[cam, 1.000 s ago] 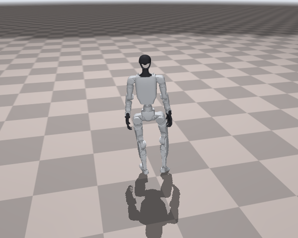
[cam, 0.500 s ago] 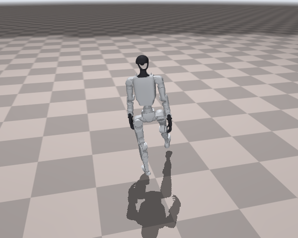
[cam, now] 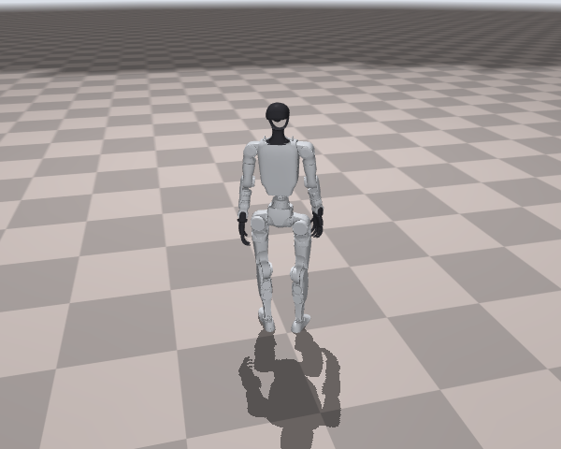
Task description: In place motions
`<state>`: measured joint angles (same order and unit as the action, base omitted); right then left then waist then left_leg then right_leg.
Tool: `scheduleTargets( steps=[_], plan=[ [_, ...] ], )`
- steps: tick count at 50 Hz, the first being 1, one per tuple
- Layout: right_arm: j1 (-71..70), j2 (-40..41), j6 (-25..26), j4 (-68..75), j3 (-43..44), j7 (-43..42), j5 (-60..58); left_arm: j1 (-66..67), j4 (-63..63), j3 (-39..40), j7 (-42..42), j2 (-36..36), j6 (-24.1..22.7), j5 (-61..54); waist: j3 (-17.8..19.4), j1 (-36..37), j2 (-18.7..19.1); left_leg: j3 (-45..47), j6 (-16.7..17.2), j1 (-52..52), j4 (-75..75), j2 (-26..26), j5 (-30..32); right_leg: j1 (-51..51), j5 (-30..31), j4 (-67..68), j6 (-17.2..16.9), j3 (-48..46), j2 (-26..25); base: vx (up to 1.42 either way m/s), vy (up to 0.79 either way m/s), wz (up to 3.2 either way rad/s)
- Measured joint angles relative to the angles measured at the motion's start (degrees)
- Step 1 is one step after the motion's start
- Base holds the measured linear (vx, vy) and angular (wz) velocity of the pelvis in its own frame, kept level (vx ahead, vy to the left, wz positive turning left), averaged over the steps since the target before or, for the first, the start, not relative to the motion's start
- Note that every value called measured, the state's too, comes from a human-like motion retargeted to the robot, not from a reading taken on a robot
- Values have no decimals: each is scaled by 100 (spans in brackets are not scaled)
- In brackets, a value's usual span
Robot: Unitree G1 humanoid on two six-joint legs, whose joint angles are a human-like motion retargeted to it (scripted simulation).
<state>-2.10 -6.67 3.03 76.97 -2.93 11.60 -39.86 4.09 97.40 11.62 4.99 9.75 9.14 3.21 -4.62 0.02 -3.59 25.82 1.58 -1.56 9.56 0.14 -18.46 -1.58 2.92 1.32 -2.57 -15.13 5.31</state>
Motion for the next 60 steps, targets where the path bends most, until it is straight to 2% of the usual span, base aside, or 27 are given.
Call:
scheduleTargets(
  steps=[7,15,20,24,27,30,34,38,40,43,45,49,52,53,55,57,60],
  plan=[
    [-204,-11,-123,-318,-161,138,-82,-466,0,-120,-84,-270,-199,-474,122,-609,291,0,160,15,-183,337,220,272,-216,322,284,-167,-219,-27,-18,15],
    [-51,-141,202,587,292,-148,-203,-965,-449,-660,17,-354,-248,-177,-160,-970,413,77,363,114,-487,512,558,293,-281,80,479,-395,-445,-23,-21,24],
    [89,-340,476,1147,751,-386,-295,-847,-837,-635,45,-382,-398,-75,-484,-1429,636,116,474,273,-545,586,782,428,-394,43,486,-448,-573,-19,-19,16],
    [254,-625,610,1424,1184,-656,19,-912,-846,-664,-90,-343,-354,200,-542,-1348,552,-321,190,923,478,610,500,484,-333,38,479,-196,-370,-18,-8,-36],
    [333,-807,716,1630,1381,-884,443,-933,-990,-800,-185,-233,-355,466,-298,-1136,466,9,142,1297,535,669,314,339,-301,28,538,-92,-301,-19,-3,-27],
    [376,-922,711,1744,1547,-986,698,-978,-1155,-951,-534,-134,-392,632,7,-937,391,-182,110,2166,676,707,67,188,-305,18,601,-188,-211,-22,-3,20],
    [390,-887,698,1781,1386,-1014,803,-1087,-1302,-1030,-856,32,-394,505,820,-18,45,-84,-93,3840,1003,1071,-228,-84,-189,22,797,-100,-17,-25,-7,-29],
    [251,-755,833,1707,1265,-963,361,-905,-1042,-852,-776,18,-468,41,1216,1173,-367,73,-261,5257,1035,1628,-345,95,-138,258,990,417,315,-4,-10,-110],
    [163,-661,808,1381,1193,-859,45,-669,-680,-518,-650,-61,-466,-255,1489,1668,-618,105,-365,5759,857,1878,-229,207,-170,519,1083,767,584,6,-6,-130],
    [-80,-560,468,843,906,-604,-133,-319,-146,-86,-337,-99,-312,-601,1842,1812,-840,-8,-508,5887,623,2013,-60,329,-180,869,1170,1171,803,5,-3,-118],
    [-324,-485,250,569,724,-435,-210,18,0,140,-178,-205,-81,-682,1947,1756,-892,1,-539,5791,544,2082,7,386,-197,1029,1181,1398,864,1,3,-93],
    [-549,-317,183,300,548,-309,-192,529,0,315,-134,-464,133,-507,1634,1349,-635,33,-441,5523,834,2084,-34,453,-203,1008,1160,1434,651,0,8,-14],
    [-392,-230,138,274,522,-298,-87,723,0,289,-162,-562,41,-355,1283,1072,-364,129,-285,4981,1117,1933,-76,369,-206,814,1119,1265,447,7,6,39],
    [-410,-271,144,322,557,-242,-70,662,0,290,-108,-550,31,-272,1218,978,-169,3,-237,4930,1313,1953,-88,356,-240,814,1128,1153,282,8,5,62],
    [-151,-257,207,420,581,-271,-71,671,-18,221,-124,-535,-73,-205,953,825,-70,123,-84,4274,1515,1746,105,302,-265,679,1090,1000,212,11,5,80],
    [-70,-353,359,715,706,-295,-134,415,0,186,-88,-413,-59,-145,730,519,254,-228,19,4004,2008,1666,410,284,-373,682,1094,610,-48,15,6,134],
    [208,-461,588,1167,860,-421,-219,89,-19,100,-155,-303,-121,-228,369,153,389,-427,36,3261,2545,1433,1023,240,-432,525,1020,174,-114,17,3,126]
  ],
)
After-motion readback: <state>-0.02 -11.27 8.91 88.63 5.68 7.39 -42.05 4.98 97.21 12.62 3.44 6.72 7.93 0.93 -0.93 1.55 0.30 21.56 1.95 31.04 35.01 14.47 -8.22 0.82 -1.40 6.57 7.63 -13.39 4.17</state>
